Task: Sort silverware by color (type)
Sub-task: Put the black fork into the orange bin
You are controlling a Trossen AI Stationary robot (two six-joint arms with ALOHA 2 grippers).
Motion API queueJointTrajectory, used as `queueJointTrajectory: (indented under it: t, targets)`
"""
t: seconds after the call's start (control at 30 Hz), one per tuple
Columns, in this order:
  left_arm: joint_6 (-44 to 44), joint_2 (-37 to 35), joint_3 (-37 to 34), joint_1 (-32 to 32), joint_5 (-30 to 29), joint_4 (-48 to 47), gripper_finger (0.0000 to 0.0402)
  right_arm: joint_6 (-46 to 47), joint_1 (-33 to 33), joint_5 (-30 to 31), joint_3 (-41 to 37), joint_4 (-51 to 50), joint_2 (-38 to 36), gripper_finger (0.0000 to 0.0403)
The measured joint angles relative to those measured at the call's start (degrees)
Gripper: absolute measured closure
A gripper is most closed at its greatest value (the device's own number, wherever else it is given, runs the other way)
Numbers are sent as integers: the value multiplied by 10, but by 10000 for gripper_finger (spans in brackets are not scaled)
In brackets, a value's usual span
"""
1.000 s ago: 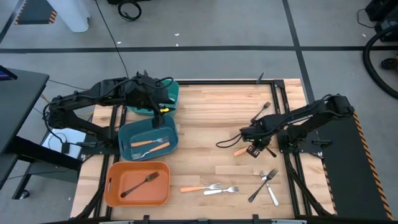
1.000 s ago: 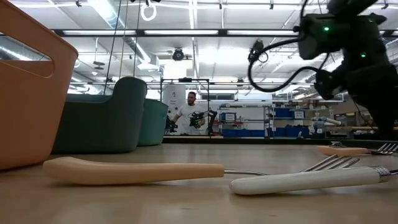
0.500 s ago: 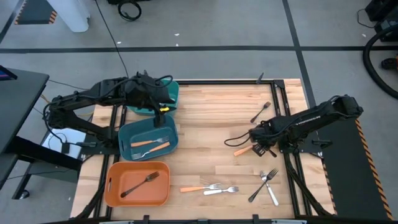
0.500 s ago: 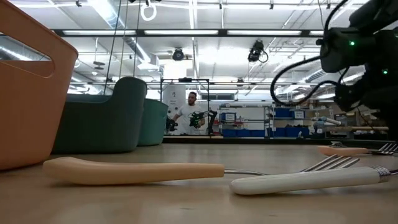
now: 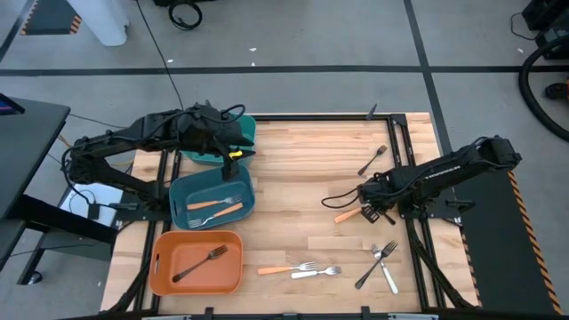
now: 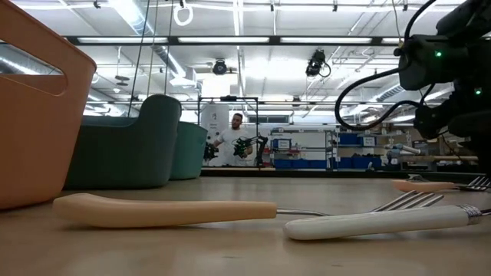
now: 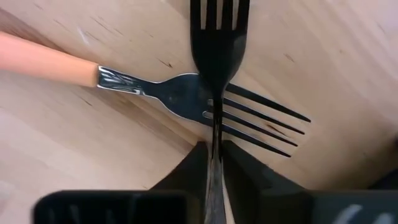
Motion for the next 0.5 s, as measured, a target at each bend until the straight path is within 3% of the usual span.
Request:
queueJointTrajectory:
  t: [0.1, 0.5]
  targets:
    - [1, 0, 0, 0, 0, 0, 274, -6, -1, 0, 0, 0, 0, 389]
    - [3, 0, 0, 0, 0, 0, 274, -26, -2, -31, 37, -31, -54, 398]
